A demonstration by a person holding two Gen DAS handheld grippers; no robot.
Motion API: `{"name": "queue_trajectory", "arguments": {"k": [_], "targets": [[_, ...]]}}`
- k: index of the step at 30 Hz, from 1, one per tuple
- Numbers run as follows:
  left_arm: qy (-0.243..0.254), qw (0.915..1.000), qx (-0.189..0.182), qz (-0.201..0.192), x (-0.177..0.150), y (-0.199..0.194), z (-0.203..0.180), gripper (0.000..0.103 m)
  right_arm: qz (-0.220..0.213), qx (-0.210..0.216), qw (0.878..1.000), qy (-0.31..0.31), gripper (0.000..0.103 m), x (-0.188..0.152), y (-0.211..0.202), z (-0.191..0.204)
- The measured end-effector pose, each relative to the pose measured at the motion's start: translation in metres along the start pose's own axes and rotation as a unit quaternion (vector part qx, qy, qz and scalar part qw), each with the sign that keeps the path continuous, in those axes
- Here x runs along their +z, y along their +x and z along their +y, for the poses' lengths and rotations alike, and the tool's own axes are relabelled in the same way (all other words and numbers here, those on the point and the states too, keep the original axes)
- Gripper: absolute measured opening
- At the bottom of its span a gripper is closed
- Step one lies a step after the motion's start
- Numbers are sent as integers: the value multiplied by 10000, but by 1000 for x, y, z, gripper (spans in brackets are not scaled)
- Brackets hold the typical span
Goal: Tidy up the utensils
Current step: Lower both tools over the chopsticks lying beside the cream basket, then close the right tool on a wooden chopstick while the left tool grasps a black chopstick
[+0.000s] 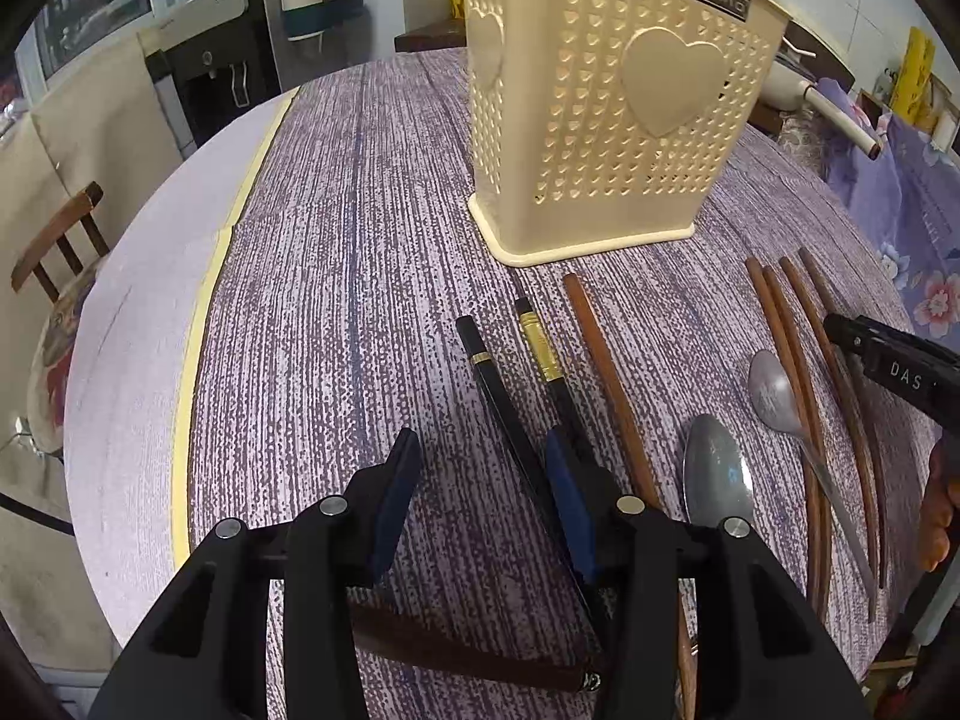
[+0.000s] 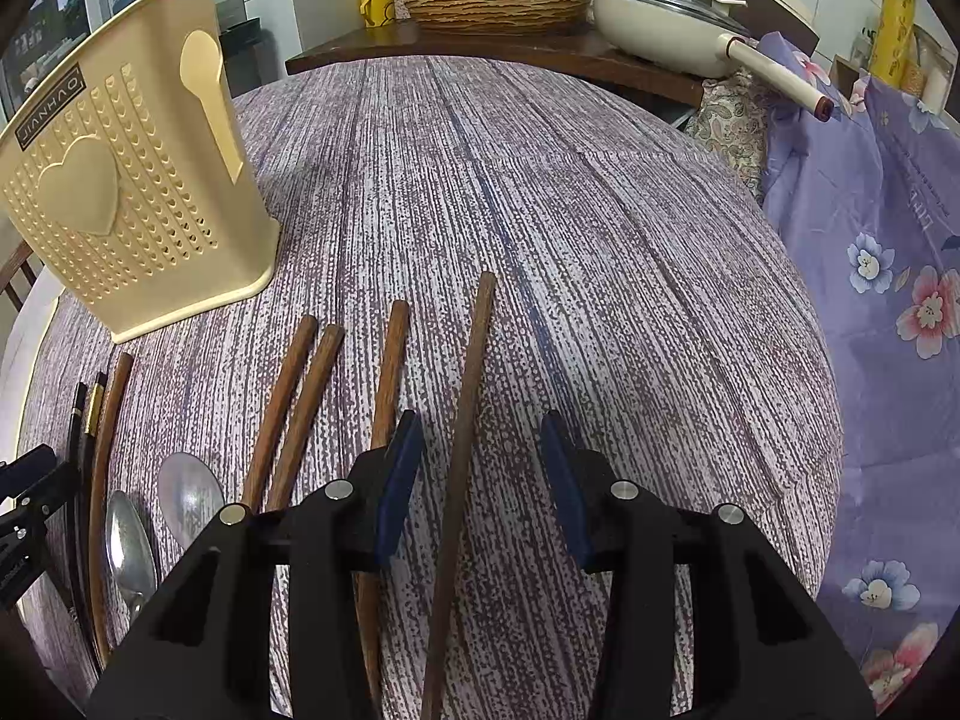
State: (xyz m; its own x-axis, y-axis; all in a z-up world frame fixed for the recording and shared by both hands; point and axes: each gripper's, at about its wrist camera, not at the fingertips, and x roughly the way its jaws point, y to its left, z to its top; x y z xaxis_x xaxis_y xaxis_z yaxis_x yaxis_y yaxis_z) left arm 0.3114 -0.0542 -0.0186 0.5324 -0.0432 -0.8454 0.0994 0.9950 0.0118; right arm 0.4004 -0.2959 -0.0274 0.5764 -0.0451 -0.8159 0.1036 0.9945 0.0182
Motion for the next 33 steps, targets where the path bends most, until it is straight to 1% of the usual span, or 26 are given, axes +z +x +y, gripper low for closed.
{"name": "queue_trajectory", "arguments": {"k": [7,10,12,14,15,17,19,26,27,33], "targets": [[-33,9999,128,78,7,6,-3,45,45,-34,10000,25,42,6,3,2],[-46,9998,165,99,9,9,-3,43,43,-61,10000,36,42,10,6,3],[-64,9997,211,95,11,11,-2,40,38,-82,10000,33,42,12,7,5],[-90,9996,263,87,13,12,-1,33,34,-99,9999,4,42,14,8,7],[-124,9995,279,88,14,12,0,30,30,-99,9999,-14,40,15,9,8],[-175,9994,286,109,17,13,0,21,46,-25,10000,13,35,16,10,8],[-225,9993,290,110,19,13,1,15,43,-11,10000,13,25,17,10,9],[-324,9991,272,61,20,14,2,13,31,55,10000,1,12,18,11,7],[-349,9990,265,57,20,14,3,13,37,52,10000,19,9,18,11,6],[-394,9989,254,31,22,16,1,12,62,38,10000,8,8,19,11,6]]}}
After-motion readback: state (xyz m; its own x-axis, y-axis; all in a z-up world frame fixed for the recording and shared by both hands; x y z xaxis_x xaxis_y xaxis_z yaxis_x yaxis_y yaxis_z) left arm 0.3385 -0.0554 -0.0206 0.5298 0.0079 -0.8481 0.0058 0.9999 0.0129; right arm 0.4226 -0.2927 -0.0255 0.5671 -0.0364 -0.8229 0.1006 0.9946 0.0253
